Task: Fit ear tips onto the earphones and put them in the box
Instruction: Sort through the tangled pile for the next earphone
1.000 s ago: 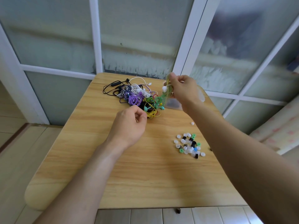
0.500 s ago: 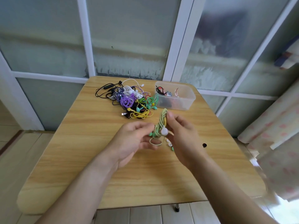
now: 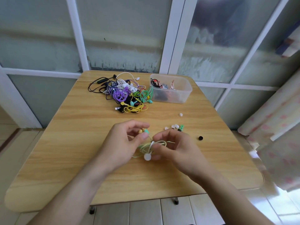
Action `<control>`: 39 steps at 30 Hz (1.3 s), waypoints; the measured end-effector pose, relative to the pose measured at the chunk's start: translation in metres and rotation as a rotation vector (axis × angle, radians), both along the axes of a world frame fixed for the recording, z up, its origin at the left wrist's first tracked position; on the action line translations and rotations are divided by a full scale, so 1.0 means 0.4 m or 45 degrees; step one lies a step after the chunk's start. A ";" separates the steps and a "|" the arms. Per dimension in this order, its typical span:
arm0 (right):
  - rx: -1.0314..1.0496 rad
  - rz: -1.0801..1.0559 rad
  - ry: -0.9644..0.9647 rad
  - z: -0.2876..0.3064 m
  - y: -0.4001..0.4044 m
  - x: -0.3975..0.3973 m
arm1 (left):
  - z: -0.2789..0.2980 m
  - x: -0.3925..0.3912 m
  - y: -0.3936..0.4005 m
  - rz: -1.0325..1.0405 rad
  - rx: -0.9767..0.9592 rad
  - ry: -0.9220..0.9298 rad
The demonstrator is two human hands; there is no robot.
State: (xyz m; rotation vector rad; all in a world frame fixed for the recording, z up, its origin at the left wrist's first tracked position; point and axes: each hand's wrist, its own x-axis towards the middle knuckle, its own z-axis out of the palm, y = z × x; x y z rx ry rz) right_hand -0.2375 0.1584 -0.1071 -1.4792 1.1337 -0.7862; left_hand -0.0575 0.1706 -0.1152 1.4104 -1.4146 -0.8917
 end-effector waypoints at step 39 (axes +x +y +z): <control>-0.396 0.073 0.207 0.027 -0.042 -0.072 | -0.001 -0.021 -0.003 -0.248 0.322 0.577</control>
